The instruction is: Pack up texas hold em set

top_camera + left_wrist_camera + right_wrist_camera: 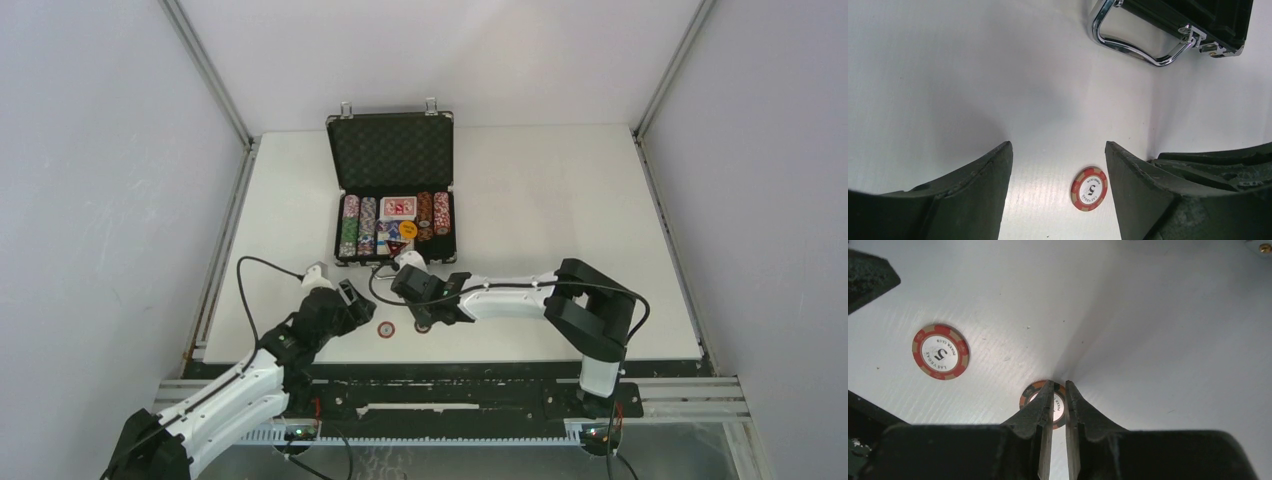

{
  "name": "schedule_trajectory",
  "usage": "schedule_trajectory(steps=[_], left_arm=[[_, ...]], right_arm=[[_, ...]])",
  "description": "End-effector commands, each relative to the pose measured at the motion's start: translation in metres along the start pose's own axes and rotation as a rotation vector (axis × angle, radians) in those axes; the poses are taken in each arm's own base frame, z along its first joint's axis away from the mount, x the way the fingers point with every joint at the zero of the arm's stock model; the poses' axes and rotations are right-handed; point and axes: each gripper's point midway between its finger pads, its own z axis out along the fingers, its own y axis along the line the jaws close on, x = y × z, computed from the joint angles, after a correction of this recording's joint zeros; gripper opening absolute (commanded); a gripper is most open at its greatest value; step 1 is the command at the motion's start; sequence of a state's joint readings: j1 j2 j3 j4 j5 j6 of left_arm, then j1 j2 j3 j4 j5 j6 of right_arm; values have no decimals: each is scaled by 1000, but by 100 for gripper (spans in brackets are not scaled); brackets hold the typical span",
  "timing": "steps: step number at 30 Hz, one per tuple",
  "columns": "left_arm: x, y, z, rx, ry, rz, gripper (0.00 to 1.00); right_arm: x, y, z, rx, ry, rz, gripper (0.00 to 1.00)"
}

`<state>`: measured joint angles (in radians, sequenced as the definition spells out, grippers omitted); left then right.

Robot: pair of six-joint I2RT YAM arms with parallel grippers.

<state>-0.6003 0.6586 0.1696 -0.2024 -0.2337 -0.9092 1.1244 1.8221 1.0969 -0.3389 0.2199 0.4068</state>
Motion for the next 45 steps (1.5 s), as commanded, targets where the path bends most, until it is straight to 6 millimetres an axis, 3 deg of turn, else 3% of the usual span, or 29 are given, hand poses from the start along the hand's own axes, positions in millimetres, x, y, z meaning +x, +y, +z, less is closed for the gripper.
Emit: schedule_trajectory(steps=[1, 16, 37, 39, 45], left_arm=[[0, 3, 1, -2, -16, 12, 73], [-8, -6, -1, 22, -32, 27, 75], [-4, -7, 1, 35, -22, 21, 78], [-4, -7, 1, 35, -22, 22, 78], [-3, -8, 3, 38, -18, 23, 78]], right_arm=[[17, 6, -9, -1, 17, 1, 20], [47, 35, -23, -16, 42, -34, 20], [58, 52, -35, -35, 41, -57, 20], [56, 49, -35, -25, 32, -53, 23], [38, 46, -43, -27, -28, -29, 53]])
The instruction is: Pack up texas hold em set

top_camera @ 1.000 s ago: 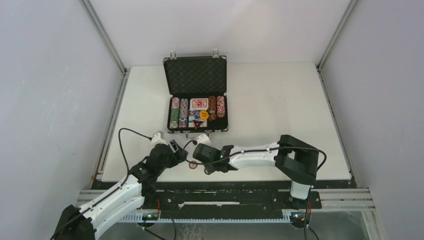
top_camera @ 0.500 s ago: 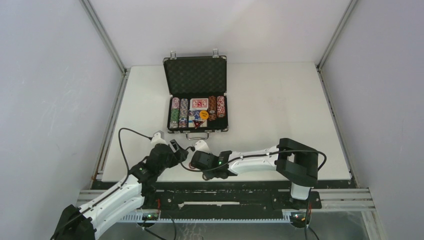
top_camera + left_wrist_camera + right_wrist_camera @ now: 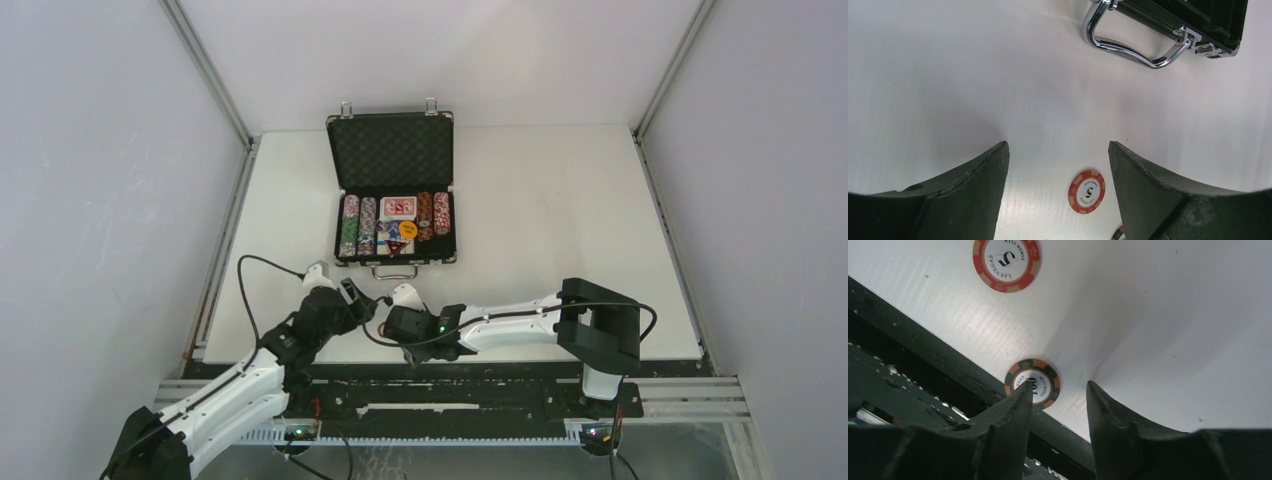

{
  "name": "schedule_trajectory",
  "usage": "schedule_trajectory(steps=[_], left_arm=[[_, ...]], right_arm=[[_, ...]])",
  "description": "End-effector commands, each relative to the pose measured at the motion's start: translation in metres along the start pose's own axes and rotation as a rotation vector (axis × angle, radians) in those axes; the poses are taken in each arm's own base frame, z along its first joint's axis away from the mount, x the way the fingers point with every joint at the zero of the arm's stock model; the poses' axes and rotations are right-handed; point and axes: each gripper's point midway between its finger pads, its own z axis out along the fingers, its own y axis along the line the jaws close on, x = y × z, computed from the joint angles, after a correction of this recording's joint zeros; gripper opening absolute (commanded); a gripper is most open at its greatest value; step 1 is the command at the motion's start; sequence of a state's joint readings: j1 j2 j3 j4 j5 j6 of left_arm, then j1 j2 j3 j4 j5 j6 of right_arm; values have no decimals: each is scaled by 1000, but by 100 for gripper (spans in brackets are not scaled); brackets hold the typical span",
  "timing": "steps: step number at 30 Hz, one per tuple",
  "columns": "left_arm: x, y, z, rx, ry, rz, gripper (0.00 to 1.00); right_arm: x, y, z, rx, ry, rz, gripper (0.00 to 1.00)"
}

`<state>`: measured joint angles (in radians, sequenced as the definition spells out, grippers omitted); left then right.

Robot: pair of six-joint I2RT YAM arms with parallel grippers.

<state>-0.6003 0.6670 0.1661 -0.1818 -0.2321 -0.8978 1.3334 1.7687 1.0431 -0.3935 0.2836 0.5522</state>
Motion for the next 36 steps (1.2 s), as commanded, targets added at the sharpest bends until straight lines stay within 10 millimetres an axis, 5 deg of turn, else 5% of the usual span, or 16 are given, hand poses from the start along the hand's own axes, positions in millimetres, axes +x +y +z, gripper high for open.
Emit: schedule_trajectory(steps=[1, 8, 23, 36], left_arm=[[-2, -6, 2, 31, -12, 13, 78], [1, -6, 5, 32, -3, 15, 78], [5, -3, 9, 29, 4, 18, 78], [6, -1, 8, 30, 0, 16, 78]], right_arm=[[-15, -3, -16, -7, -56, 19, 57], [-18, -1, -20, -30, -51, -33, 69], [-10, 32, -18, -110, -27, -190, 71], [1, 31, 1, -78, 15, -214, 70]])
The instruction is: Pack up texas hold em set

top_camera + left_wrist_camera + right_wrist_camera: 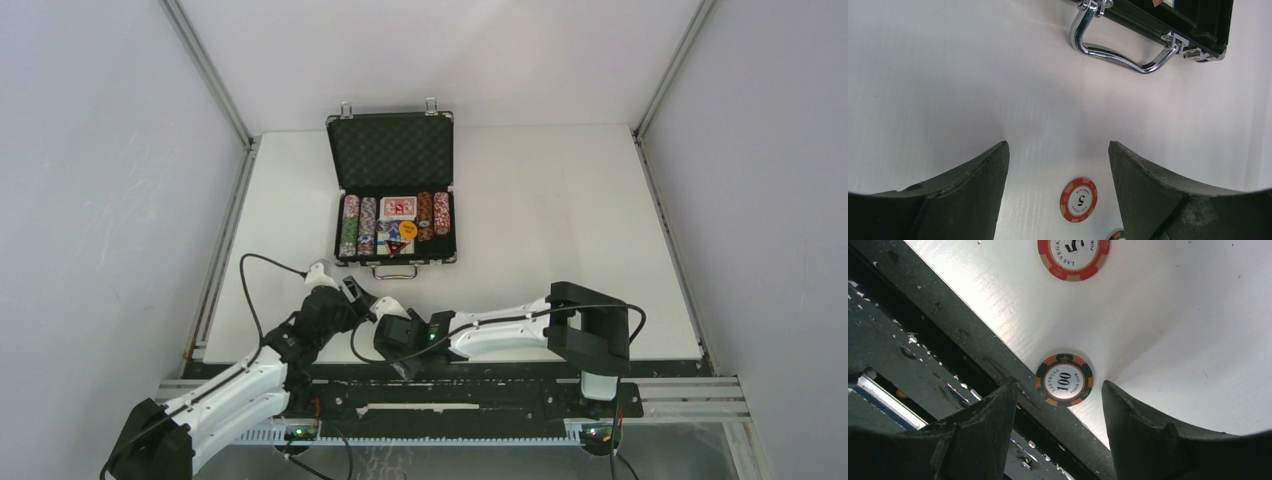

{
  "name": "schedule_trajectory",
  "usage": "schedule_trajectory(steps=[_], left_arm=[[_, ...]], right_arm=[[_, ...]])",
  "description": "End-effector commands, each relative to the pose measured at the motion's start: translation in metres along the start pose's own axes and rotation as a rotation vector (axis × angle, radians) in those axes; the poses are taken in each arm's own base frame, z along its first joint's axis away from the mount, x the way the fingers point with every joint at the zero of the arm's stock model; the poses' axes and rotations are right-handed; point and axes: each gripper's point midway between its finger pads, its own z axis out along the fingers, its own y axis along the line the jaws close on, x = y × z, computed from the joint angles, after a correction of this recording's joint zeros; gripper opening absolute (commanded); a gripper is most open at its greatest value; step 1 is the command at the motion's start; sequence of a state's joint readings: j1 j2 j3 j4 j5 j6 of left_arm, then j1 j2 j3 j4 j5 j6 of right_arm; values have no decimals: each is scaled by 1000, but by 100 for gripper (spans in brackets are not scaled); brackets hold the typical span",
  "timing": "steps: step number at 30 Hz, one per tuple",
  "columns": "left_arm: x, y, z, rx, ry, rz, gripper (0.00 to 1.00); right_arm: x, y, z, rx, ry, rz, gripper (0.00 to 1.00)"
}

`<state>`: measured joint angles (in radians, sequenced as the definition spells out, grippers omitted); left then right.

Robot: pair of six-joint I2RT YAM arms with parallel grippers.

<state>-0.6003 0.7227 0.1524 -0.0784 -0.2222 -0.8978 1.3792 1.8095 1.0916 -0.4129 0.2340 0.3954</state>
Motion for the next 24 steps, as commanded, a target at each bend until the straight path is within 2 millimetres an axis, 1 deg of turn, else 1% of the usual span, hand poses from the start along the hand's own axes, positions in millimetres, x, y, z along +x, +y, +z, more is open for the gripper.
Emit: schedule_trajectory(steps=[1, 7, 24], left_arm=[[8, 7, 0, -4, 15, 24, 78], [7, 6, 0, 1, 11, 24, 78], [8, 6, -1, 4, 13, 21, 78]], right_arm=[[-10, 9, 2, -15, -22, -13, 70], [-9, 7, 1, 2, -19, -14, 63], [0, 2, 10, 46, 9, -35, 58]])
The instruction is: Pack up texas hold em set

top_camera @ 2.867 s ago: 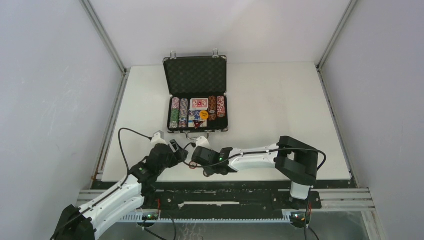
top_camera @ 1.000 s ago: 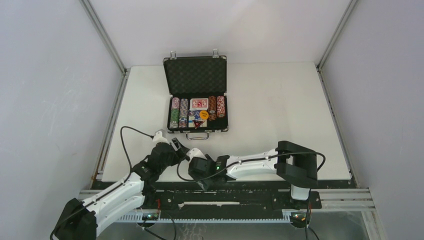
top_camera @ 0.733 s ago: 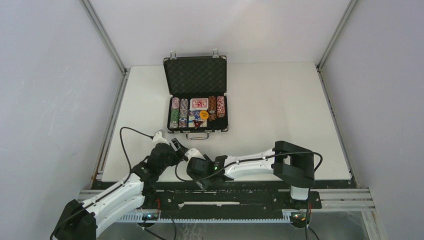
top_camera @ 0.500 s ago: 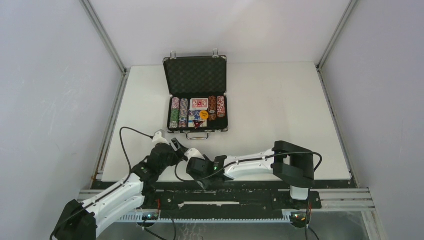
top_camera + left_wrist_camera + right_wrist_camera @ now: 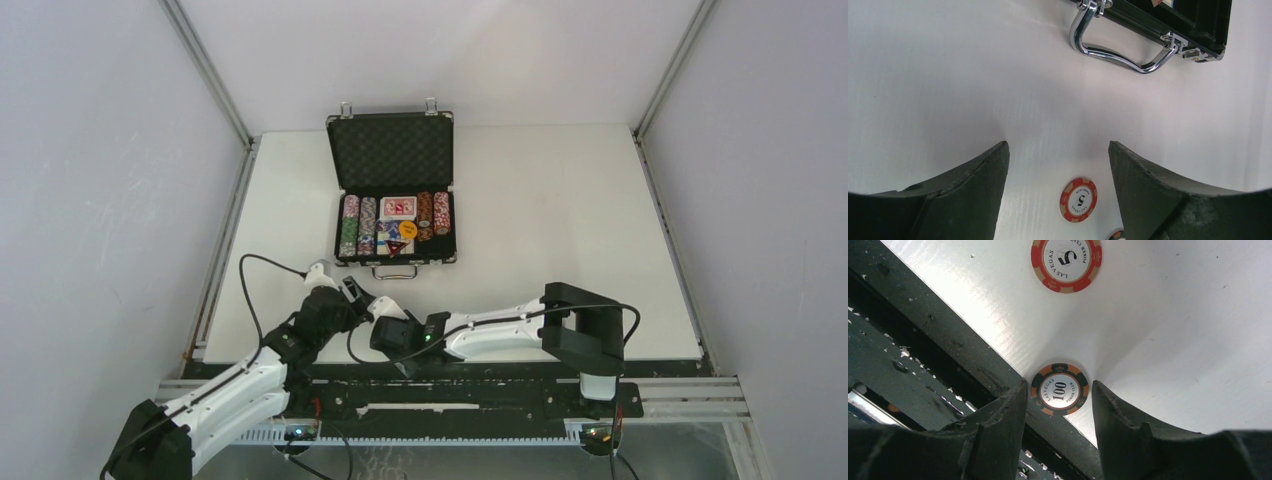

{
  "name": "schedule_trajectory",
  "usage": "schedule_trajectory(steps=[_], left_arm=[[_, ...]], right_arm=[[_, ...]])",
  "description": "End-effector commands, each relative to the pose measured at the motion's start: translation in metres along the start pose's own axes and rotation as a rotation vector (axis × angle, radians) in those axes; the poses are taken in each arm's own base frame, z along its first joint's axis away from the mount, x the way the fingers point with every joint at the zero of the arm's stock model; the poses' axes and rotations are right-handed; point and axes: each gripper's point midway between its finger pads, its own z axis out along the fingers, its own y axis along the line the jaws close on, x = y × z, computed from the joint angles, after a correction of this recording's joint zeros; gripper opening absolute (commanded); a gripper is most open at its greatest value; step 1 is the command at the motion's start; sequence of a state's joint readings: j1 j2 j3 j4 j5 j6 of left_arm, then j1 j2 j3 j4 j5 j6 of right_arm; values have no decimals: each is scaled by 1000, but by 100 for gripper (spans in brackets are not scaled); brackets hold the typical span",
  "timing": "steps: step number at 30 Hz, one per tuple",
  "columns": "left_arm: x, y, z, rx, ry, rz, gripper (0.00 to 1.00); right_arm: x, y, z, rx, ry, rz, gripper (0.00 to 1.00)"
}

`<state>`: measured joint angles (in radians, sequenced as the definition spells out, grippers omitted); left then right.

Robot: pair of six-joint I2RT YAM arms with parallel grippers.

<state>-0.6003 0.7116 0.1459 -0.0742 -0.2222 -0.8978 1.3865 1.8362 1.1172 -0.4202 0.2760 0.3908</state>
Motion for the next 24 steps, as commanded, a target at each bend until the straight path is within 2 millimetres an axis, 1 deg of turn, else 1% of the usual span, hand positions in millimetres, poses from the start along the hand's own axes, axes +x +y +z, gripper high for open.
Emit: schedule_trajectory(steps=[1, 14, 17, 24], left_arm=[[8, 6, 0, -2, 17, 24, 78], [8, 7, -1, -3, 16, 23, 78], [8, 7, -1, -2, 16, 23, 78], [6, 4, -2, 4, 14, 23, 78]], right_arm=[[5, 4, 6, 10, 19, -20, 57], [8, 3, 7, 18, 28, -16, 43], [4, 1, 5, 23, 16, -11, 40], [-11, -5, -6, 31, -33, 13, 39]])
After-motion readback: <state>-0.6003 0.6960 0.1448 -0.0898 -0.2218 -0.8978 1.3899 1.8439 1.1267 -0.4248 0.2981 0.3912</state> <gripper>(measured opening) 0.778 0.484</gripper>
